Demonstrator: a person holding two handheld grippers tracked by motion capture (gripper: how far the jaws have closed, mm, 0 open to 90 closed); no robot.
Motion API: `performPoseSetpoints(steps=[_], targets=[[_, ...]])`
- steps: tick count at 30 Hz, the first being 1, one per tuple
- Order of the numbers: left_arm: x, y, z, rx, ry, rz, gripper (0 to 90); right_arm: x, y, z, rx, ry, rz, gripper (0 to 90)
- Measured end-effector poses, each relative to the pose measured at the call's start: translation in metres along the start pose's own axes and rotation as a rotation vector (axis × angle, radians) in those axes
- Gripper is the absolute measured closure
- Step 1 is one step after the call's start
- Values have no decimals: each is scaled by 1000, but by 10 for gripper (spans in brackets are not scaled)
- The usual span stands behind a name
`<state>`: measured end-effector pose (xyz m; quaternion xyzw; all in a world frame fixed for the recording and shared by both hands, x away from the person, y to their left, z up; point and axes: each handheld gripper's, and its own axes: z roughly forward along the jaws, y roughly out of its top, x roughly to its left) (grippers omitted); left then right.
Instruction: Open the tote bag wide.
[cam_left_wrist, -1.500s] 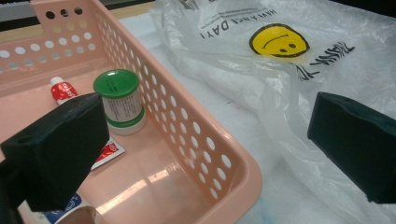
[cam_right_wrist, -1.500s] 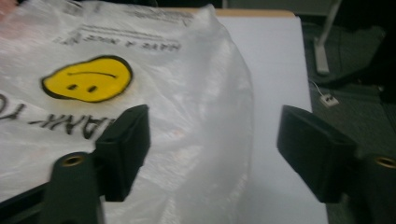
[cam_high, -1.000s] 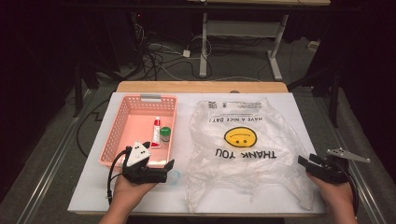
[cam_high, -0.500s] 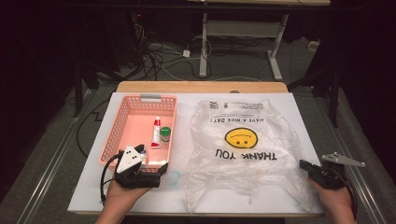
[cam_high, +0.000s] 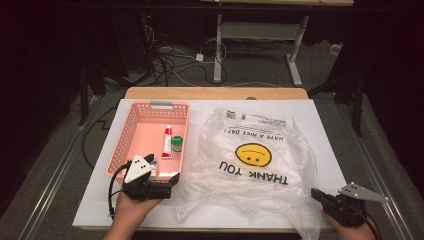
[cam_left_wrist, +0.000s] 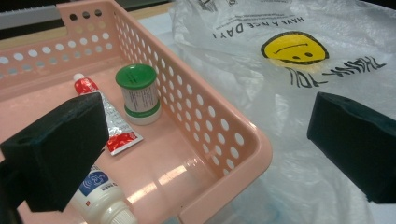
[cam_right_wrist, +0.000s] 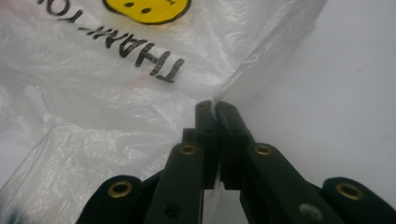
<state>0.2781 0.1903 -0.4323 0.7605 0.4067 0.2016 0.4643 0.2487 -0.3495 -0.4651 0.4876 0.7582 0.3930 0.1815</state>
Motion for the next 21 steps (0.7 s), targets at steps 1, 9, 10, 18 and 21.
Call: performPoseSetpoints(steps=[1,9,10,18,21], targets=[[1,0,1,4,-3,-10,0,3,-2,1,5,16,-10,895],[3,0,1,5,-22,-27,0,1,7,-20,-88,-25,-14,582],[3,0,1,12,-26,-22,0,-3,8,-23,-109,-38,-12,547],[4,0,2,10,-40,-46,0,-36,39,-16,-188,-86,-23,438],[3,1,3,18,-49,-37,0,-50,56,6,-159,-69,-13,439]])
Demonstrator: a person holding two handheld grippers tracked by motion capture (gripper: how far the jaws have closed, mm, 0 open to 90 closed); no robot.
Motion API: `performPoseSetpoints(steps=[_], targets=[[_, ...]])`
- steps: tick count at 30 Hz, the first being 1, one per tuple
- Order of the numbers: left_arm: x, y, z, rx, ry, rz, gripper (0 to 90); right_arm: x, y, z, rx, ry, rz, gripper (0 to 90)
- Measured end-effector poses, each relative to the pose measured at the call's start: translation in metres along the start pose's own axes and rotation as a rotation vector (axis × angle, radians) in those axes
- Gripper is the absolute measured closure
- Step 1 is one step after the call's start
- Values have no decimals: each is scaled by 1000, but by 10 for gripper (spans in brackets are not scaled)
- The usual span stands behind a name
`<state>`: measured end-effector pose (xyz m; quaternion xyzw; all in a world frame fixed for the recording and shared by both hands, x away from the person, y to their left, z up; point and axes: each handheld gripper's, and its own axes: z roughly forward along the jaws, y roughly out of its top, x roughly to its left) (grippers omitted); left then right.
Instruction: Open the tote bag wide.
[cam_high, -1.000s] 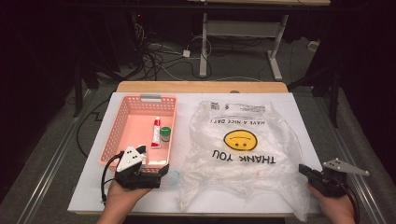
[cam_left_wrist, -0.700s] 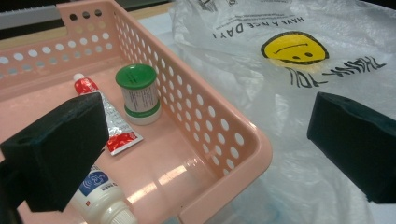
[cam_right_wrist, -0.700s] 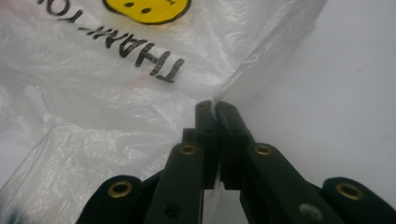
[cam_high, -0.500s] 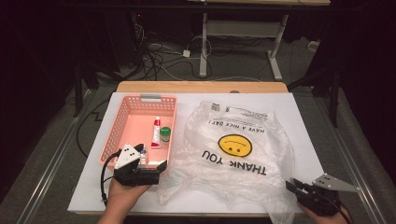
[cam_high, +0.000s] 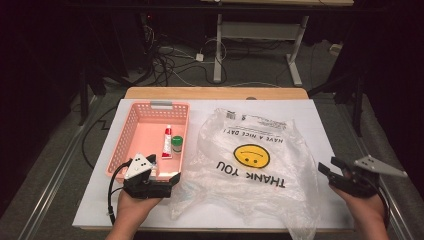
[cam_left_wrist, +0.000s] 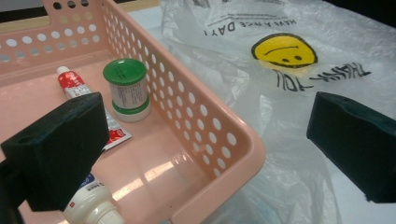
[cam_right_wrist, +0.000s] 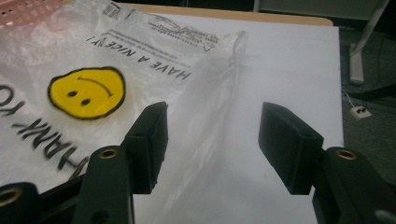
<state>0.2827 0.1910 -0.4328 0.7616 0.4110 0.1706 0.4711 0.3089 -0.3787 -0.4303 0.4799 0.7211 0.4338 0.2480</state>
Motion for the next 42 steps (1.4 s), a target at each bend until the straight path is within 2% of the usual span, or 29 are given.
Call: performPoseSetpoints(steps=[1,2,5,8,11,12,13,14,16,18,20,23,25,26,28,30,32,34,39,40,42], targets=[[0,0,-1,-6,-5,-5,0,0,0,0,0,0,0,439],[2,-2,-3,-8,3,-5,0,-8,11,18,7,0,2,425],[4,-4,-6,-5,8,-10,0,-15,25,37,-1,-9,22,405],[7,-9,-10,5,25,-14,0,-21,39,61,3,-23,10,404],[8,-13,-16,0,38,-25,0,-28,51,85,15,-19,28,403],[8,-14,-18,-5,45,-28,0,-30,54,93,27,-9,47,398],[8,-14,-18,-5,45,-28,0,-30,54,93,27,-9,47,398],[9,-15,-20,-7,49,-30,0,-33,59,110,61,4,46,383],[10,-15,-21,-15,49,-43,0,-36,62,125,84,3,57,362],[12,-14,-20,-9,57,-40,0,-39,62,140,111,14,71,280],[14,-11,-20,-17,63,-42,0,-44,61,153,166,47,91,214],[15,-9,-20,-16,64,-38,0,-48,57,167,197,52,88,219],[15,-11,-20,-4,66,-30,0,-48,54,172,200,79,89,255],[15,-14,-20,-4,54,-50,0,-47,53,175,205,92,87,272],[15,-15,-19,3,56,-47,0,-44,49,181,229,101,72,316],[15,-15,-18,8,58,-43,0,-42,49,183,235,111,58,397],[15,-15,-19,15,65,-32,0,-40,49,183,236,148,50,481],[16,-15,-20,15,65,-33,0,-37,49,184,254,157,24,568],[14,-15,-20,17,62,-32,0,-32,48,184,270,182,-24,853],[14,-15,-20,18,62,-32,0,-31,48,183,272,179,-32,893],[14,-15,-22,12,60,-36,0,-31,48,183,267,168,-42,900]])
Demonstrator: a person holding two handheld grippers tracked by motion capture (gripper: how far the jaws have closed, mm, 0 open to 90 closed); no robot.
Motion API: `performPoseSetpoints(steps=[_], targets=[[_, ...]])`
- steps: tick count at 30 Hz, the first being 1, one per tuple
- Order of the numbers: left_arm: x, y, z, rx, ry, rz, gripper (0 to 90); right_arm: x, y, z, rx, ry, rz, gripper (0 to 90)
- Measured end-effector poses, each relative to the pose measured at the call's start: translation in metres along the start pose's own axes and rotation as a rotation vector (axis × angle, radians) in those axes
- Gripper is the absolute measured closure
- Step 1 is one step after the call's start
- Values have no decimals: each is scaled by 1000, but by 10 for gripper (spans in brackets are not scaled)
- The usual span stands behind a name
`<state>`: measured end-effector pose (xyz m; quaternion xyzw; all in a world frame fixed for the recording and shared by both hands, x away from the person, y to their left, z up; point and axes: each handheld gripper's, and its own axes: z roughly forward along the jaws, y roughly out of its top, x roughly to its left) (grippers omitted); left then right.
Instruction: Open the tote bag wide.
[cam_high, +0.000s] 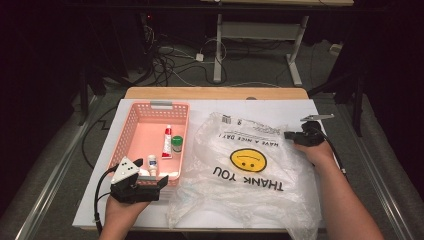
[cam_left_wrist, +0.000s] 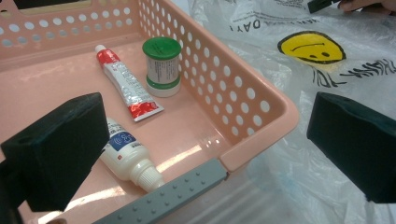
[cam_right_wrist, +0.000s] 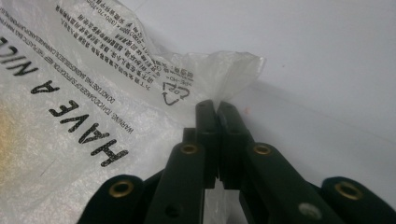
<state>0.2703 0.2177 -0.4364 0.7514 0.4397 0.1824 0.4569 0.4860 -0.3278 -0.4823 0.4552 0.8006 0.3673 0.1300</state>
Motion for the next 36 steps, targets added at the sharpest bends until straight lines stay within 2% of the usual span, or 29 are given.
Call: performPoseSetpoints(steps=[3,5,6,7,12,16,18,22,24,25,27,29,30,32,34,36], targets=[[0,0,-2,-3,2,2,0,-3,1,-6,-37,-55,15,900],[0,0,-3,-5,2,1,0,-5,2,-8,-44,-66,24,900],[1,-1,-3,-4,3,1,0,-10,2,-14,-75,-89,36,900],[1,-1,-3,-4,3,1,0,-10,2,-14,-75,-89,36,900],[3,-1,-6,3,12,18,0,-23,2,-33,-127,-148,74,900],[5,0,-9,-9,9,26,0,-38,-2,-48,-169,-162,135,900],[3,1,-9,-15,22,38,0,-44,-4,-55,-187,-182,161,900],[-1,5,-6,-28,-11,44,0,-55,-8,-68,-221,-235,203,900],[-2,7,-3,-38,-14,56,0,-58,-9,-70,-224,-244,218,900],[-3,8,-1,-22,-21,58,0,-63,-13,-76,-234,-281,240,900],[-5,10,2,-3,-34,71,0,-67,-17,-82,-252,-305,270,900],[-6,9,4,-11,-36,78,0,-70,-20,-85,-258,-322,270,900],[-7,9,4,-15,-34,77,0,-75,-27,-92,-270,-355,289,900],[-6,10,4,-24,-42,67,0,-79,-36,-99,-277,-387,322,900],[-6,9,4,-34,-49,57,0,-83,-47,-105,-290,-413,328,900],[-6,9,4,-32,-57,52,0,-83,-58,-107,-284,-421,353,900]])
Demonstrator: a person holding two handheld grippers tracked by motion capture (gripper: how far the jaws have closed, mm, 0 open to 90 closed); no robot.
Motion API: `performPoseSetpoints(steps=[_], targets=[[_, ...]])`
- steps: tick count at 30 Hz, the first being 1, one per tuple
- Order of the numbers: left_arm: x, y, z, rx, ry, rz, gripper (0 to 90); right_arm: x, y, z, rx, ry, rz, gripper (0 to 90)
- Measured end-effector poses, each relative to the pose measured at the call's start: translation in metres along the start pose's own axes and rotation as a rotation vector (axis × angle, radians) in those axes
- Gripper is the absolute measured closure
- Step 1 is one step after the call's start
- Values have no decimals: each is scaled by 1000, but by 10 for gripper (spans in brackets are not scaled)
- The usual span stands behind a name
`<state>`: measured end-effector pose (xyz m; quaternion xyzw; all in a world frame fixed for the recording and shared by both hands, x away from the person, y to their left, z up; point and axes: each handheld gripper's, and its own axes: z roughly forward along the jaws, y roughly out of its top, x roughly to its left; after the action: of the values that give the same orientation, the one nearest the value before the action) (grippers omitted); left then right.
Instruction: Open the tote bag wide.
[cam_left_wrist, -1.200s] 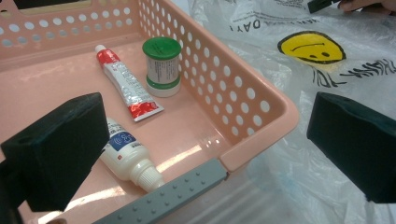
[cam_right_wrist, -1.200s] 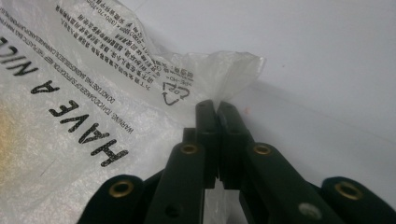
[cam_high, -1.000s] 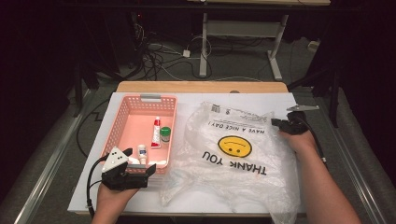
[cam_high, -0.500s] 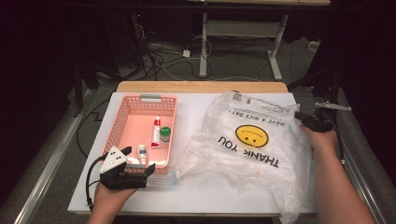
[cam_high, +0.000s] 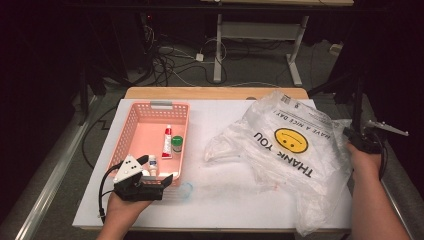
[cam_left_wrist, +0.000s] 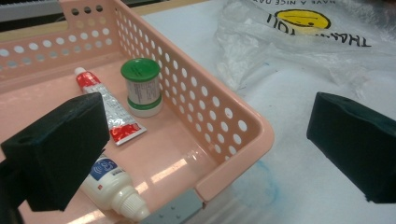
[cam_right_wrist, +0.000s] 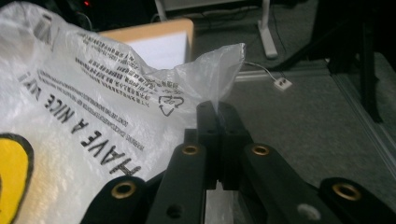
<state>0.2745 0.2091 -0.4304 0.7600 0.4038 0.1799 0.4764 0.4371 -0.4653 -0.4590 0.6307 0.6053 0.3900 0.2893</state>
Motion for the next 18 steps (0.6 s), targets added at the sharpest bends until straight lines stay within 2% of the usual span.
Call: performPoseSetpoints(steps=[2,3,6,7,8,10,12,13,15,16,18], targets=[[0,-1,1,6,-6,-2,0,1,-8,-4,8,-12,-2,900],[0,-2,2,6,-6,-2,0,2,-12,-5,4,-5,-20,900],[-2,-2,4,10,-9,-1,0,13,-21,-11,10,-7,-27,900],[-2,-2,4,13,-13,3,0,16,-24,-13,7,-10,-52,900],[-3,-2,5,11,-15,2,0,20,-27,-15,13,-13,-38,900],[-4,-2,7,20,-33,-3,0,27,-32,-18,15,-15,-59,900],[-5,-2,9,24,-42,4,0,36,-35,-21,19,-22,-58,900],[-5,0,9,17,-50,5,0,39,-36,-22,15,-28,-75,900],[-6,1,9,11,-53,3,0,42,-36,-23,11,-15,-75,900],[-6,2,9,4,-55,5,0,49,-36,-23,26,-8,-92,900],[-6,5,7,-17,-62,3,0,53,-36,-22,34,-3,-106,900]])
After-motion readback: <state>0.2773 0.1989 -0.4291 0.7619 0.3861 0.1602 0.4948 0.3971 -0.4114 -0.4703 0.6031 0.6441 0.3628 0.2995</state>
